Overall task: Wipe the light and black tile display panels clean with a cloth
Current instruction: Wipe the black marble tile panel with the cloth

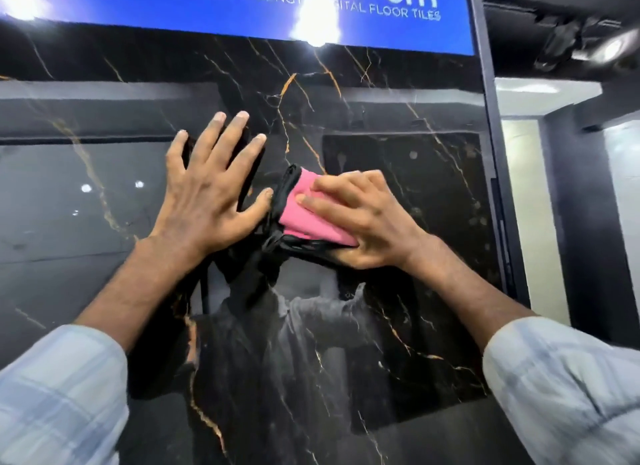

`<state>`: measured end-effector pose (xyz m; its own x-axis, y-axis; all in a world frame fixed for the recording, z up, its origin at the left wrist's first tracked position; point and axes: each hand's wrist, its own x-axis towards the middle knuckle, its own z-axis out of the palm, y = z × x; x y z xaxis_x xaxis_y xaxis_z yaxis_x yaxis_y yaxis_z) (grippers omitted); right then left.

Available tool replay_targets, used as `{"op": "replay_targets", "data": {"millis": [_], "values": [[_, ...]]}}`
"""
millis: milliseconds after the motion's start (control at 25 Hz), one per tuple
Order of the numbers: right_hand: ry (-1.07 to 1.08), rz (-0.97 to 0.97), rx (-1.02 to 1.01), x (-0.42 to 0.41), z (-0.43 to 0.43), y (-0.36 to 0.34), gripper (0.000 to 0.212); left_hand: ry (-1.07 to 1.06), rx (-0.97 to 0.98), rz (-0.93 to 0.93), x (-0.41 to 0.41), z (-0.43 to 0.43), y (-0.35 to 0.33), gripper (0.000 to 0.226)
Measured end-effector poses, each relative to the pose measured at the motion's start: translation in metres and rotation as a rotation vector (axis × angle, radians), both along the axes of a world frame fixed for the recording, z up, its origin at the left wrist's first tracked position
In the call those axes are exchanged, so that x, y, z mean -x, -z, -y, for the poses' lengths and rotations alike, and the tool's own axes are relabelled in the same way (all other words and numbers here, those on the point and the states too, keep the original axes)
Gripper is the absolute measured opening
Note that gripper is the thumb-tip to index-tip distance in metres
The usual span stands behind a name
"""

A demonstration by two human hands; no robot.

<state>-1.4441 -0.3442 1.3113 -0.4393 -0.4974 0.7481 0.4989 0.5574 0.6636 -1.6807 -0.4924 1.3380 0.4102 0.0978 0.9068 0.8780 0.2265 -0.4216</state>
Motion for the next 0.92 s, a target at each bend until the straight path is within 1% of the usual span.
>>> {"op": "replay_targets", "data": {"millis": [40,80,160,200,240,280,360,400,440,480,520,600,640,680,720,840,880,920], "values": [[-0.017,-0.057,0.051,-0.009,-0.009,-0.018,0.069,-0.008,-0.01,-0.012,0.0,0.001,-0.01,0.074],[-0.066,-0.231,0.196,-0.019,-0.017,-0.04,0.07,-0.018,-0.017,-0.02,0.0,0.002,-0.019,0.074],[-0.158,-0.659,0.516,-0.032,-0.022,-0.071,0.069,-0.038,-0.012,-0.012,0.001,0.002,-0.034,0.076],[-0.128,-0.766,0.575,-0.025,-0.021,-0.075,0.069,-0.054,0.0,0.011,0.002,0.001,-0.039,0.077],[-0.077,-0.766,0.557,-0.013,-0.016,-0.076,0.07,-0.079,0.008,0.029,0.004,-0.002,-0.042,0.078],[-0.044,-0.666,0.462,0.001,-0.009,-0.074,0.072,-0.112,0.004,0.027,0.007,-0.005,-0.043,0.078],[-0.005,-0.302,0.128,0.015,0.001,-0.069,0.075,-0.157,-0.027,-0.003,0.011,-0.011,-0.042,0.078],[0.001,-0.152,0.007,0.009,0.0,-0.075,0.074,-0.16,-0.033,-0.014,0.012,-0.012,-0.041,0.078],[-0.008,-0.099,-0.024,0.0,-0.006,-0.087,0.072,-0.152,-0.037,-0.016,0.012,-0.012,-0.041,0.077],[-0.035,-0.157,0.037,-0.013,-0.015,-0.102,0.071,-0.14,-0.043,-0.013,0.011,-0.011,-0.04,0.076],[-0.079,-0.309,0.181,-0.025,-0.023,-0.117,0.07,-0.135,-0.05,-0.008,0.01,-0.011,-0.04,0.075],[-0.129,-0.697,0.519,-0.039,-0.029,-0.134,0.068,-0.141,-0.059,-0.008,0.009,-0.01,-0.039,0.075],[-0.094,-0.821,0.604,-0.031,-0.025,-0.135,0.067,-0.145,-0.058,-0.01,0.008,-0.01,-0.039,0.075],[-0.046,-0.857,0.61,-0.017,-0.019,-0.131,0.067,-0.146,-0.053,-0.012,0.009,-0.01,-0.04,0.075],[-0.03,-0.795,0.528,-0.001,-0.009,-0.124,0.068,-0.145,-0.052,-0.014,0.01,-0.011,-0.04,0.075],[0.001,-0.27,0.033,0.025,0.003,-0.098,0.075,-0.142,-0.081,-0.022,0.011,-0.013,-0.039,0.075],[-0.001,-0.194,-0.017,0.018,-0.001,-0.104,0.074,-0.142,-0.085,-0.026,0.011,-0.013,-0.04,0.074],[-0.031,-0.231,0.039,0.007,-0.008,-0.116,0.072,-0.144,-0.086,-0.029,0.011,-0.012,-0.04,0.074]]}}
